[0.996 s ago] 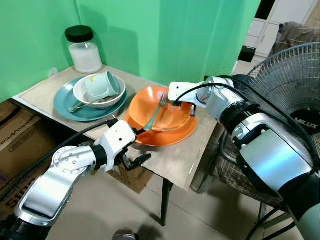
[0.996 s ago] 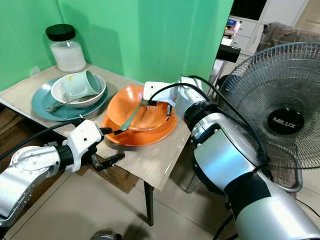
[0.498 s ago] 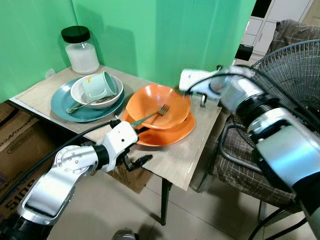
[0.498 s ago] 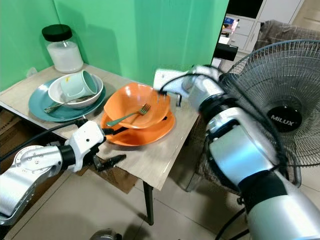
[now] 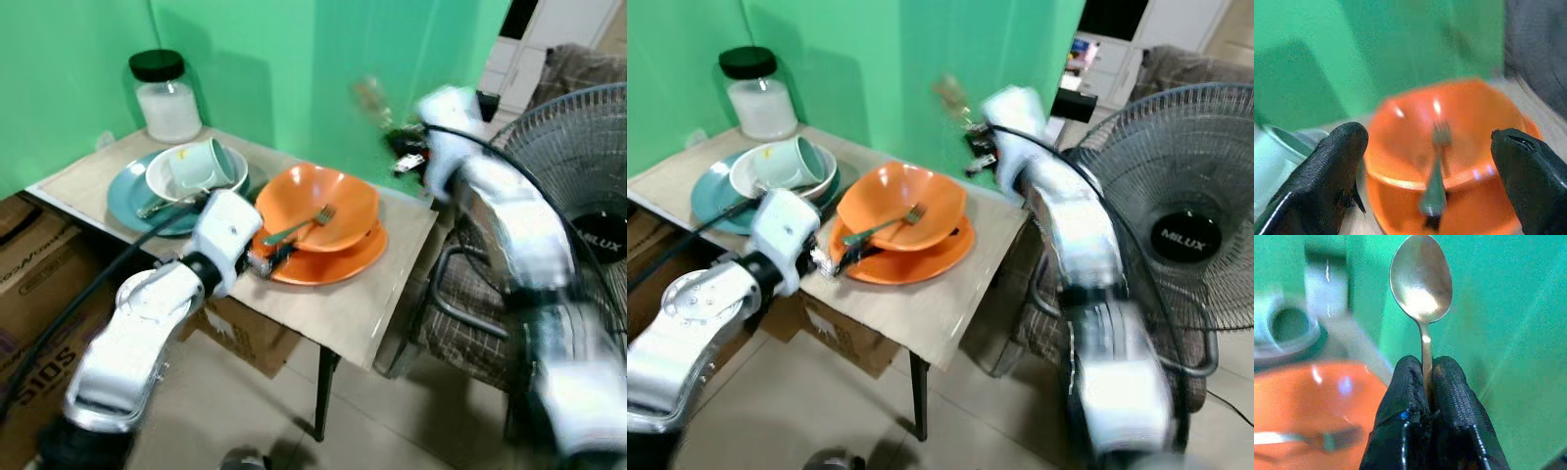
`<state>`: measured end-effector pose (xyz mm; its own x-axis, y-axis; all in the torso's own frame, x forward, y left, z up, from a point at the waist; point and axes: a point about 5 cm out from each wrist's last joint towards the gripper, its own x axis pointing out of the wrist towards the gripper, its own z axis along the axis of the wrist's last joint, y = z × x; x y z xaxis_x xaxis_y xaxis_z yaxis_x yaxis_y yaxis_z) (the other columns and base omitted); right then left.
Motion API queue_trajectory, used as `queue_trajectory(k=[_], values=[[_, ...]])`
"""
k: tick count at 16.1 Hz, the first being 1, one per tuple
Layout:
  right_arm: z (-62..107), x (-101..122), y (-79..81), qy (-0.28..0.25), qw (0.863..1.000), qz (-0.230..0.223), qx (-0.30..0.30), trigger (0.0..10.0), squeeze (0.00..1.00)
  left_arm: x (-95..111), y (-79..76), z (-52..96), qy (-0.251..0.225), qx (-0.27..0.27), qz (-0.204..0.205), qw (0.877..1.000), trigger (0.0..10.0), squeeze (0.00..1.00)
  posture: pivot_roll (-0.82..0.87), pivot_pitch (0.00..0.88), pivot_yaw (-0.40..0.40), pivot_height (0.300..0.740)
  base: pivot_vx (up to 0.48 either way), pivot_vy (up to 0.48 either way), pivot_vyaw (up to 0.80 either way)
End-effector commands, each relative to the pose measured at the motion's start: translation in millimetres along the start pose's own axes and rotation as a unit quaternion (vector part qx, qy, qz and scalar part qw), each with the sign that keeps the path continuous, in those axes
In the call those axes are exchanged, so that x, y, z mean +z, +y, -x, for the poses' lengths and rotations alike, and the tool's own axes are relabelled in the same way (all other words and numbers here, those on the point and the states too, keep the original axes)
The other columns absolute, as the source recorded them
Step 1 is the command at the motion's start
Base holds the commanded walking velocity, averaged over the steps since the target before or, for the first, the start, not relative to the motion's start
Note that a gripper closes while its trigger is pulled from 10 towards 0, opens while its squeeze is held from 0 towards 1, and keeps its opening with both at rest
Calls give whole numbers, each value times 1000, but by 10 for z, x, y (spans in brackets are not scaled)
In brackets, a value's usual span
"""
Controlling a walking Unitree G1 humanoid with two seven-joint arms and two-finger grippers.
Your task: Setting the table
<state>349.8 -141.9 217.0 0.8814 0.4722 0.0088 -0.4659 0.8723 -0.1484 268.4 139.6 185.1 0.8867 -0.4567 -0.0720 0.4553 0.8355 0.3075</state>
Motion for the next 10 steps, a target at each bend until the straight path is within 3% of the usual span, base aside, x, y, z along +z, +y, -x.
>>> queue_trajectory(k=[1, 2, 3, 5, 8, 10], values=[[64, 172, -17, -35, 999, 3, -11, 3686, 0, 44, 41, 30, -6, 26, -7, 1000, 10000, 0, 144, 0, -17, 740, 0, 0, 0], [230, 111, 92, -38, 999, -13, -18, 10000, 0, 36, 18, 60, -9, 48, -2, 999, 10000, 0, 138, 0, -15, 740, 0, 0, 0], [383, 4, 192, -23, 998, -51, -29, 10000, 0, 26, -28, 83, -13, 65, 25, 997, 10000, 0, 146, 0, -25, 740, 0, 0, 0], [599, -170, 266, 9, 996, -48, -73, 10000, 0, -33, -128, 93, 9, 69, 31, 997, 10000, 0, 183, 0, -64, 740, 0, 0, 0], [613, -254, 340, 29, 995, -58, -73, 10000, 0, -39, 49, 188, 7, 139, 52, 989, 10000, 0, 207, 0, -79, 740, 0, 0, 0], [605, -228, 440, 29, 996, -63, -54, 10000, 0, -65, 71, 218, 15, 136, 30, 990, 10000, 0, 199, 0, -78, 740, 0, 0, 0]])
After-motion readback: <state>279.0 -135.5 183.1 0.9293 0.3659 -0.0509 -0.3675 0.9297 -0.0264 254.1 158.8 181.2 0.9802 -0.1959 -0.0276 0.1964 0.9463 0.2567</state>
